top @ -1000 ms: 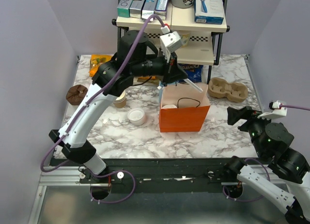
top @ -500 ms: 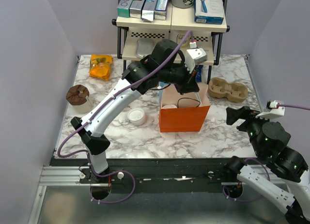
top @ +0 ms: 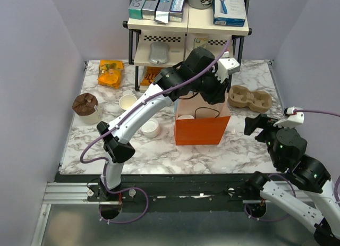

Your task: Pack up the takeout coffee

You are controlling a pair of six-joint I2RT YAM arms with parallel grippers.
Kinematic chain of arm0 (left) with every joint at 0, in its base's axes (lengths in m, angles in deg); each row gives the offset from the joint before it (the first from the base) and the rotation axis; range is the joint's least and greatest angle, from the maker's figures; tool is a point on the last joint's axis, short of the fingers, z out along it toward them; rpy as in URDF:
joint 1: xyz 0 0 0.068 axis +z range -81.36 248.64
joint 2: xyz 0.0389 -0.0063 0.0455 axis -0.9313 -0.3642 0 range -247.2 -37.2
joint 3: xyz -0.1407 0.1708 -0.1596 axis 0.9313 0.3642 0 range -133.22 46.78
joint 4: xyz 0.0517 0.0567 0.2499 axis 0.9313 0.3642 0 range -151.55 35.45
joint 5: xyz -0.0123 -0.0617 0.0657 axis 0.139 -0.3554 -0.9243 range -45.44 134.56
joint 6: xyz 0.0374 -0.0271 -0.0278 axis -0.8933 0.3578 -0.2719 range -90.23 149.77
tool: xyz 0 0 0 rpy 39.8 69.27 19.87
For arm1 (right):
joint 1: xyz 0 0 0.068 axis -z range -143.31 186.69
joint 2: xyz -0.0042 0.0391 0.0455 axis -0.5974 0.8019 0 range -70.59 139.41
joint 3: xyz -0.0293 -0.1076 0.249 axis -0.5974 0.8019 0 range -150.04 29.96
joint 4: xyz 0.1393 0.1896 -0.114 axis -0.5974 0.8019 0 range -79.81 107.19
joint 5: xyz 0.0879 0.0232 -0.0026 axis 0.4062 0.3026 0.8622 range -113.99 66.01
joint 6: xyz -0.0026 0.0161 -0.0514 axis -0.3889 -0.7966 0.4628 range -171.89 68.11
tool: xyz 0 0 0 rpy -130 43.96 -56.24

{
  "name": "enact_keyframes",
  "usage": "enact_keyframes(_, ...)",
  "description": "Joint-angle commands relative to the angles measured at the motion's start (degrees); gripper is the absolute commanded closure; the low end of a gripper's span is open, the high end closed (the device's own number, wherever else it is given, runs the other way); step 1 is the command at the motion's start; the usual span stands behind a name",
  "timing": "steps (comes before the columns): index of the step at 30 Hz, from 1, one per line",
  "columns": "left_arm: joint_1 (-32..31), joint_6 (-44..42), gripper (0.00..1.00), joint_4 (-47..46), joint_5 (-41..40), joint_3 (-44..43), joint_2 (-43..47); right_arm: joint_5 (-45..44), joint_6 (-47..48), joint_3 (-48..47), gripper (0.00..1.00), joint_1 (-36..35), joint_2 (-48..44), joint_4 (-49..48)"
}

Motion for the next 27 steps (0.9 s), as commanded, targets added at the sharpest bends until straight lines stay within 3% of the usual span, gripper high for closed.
enact_keyframes(1, -0.31, -0.92, 0.39, 1.55, -0.54, -2.20, -0.47, -2.45, -0.62, 0.98, 0.01, -0.34, 0.28, 0.27)
enact_keyframes(4, -0.31, -0.84, 0.15, 1.37, 0.43, -2.46, 0.05, -2.81, -0.70, 0.90, 0.01, -0.34, 0.28, 0.27)
enact_keyframes(8, -0.40, -0.57, 0.02, 1.11, 1.13, -3.69, 2.16, -2.46, -1.14, 0.63, 0.01, -0.34, 0.36, 0.27)
enact_keyframes(15, -0.57, 0.57, 0.01, -1.87, 5.08, -3.26, 9.01, -1.49, -2.46, -0.51, 0.00, -0.34, 0.81, 0.71)
enact_keyframes(19, -0.57, 2.41, 0.01, -4.95, 6.41, 1.30, 14.46, -1.31, -3.43, -1.12, 0.00, -0.34, 0.81, 0.88)
enact_keyframes(22, -0.57, 4.61, 0.01, -7.33, 1.86, 5.88, 19.20, -1.66, -4.30, -1.74, 0.00, -0.34, 0.89, 1.06)
enact_keyframes(25, -0.57, 7.24, 0.01, -9.52, -11.22, 12.11, 24.91, -1.49, -5.19, -2.09, 0.00, -0.34, 1.33, 1.41)
enact_keyframes(27, -0.57, 10.13, 0.01, -11.80, -26.32, 20.01, 30.62, -1.84, -6.15, -2.18, 0.00, -0.34, 1.77, 1.93)
